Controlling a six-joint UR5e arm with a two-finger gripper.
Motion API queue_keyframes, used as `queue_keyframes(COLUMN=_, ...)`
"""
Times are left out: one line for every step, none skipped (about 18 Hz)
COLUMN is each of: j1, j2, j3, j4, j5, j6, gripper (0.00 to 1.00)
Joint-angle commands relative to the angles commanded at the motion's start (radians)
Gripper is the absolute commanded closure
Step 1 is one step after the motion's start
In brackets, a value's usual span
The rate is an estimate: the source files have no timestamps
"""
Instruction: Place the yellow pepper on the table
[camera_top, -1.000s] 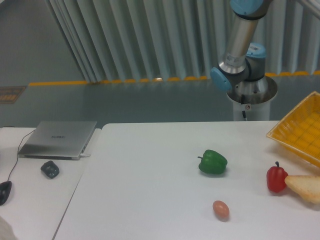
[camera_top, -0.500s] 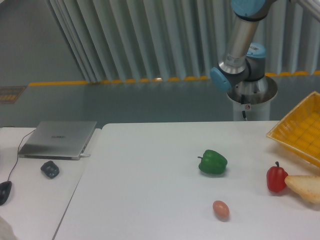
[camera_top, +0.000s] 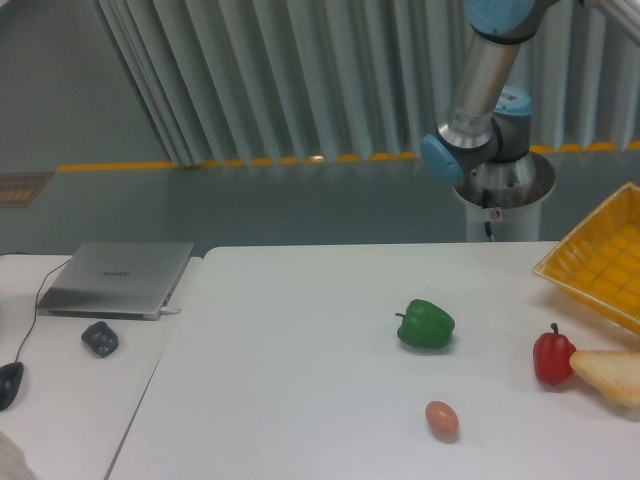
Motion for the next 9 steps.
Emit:
queue_keyframes(j1=-0.002, j2=0.000, j3=0.001, j4=0.000, j5=0.000, j6=0.000, gripper=0.42)
queue_keyframes(j1=-0.002, j2=0.002, j3=0.003, j4=0.000, j5=0.000, j6=-0.002, gripper=0.54)
queue_keyframes(j1=-0.002, j2=0.005, j3=0.003, j4=0.000, j5=0.000, j6=0.000, gripper=0.60)
queue_keyframes(j1=-0.002, j2=0.006, j3=0.006, j4=0.000, j5=0.000, j6=0.002, gripper=0.67)
queue_keyframes(j1=0.000, j2=0.012, j3=0.006, j4=0.000, j5=-0.002, j6=0.008, gripper=0.68)
queue_keyframes(j1=0.000, j2=0.017, j3=0.015, j4=-0.003, j5=-0.002, j6=0.006, gripper=0.69)
queue_keyframes(j1=-0.002, j2=0.032, j3=0.018, j4=-0.005, j5=-0.002, j6=0.012, gripper=0.69)
queue_keyframes(j1=-0.005, j2=0.049, j3=0.020, j4=-0.009, j5=-0.002, j6=0.014, gripper=0.69)
queue_keyframes(j1=-0.012, j2=0.067, j3=0.023, j4=-0.012, j5=-0.003, j6=0.017, gripper=0.69)
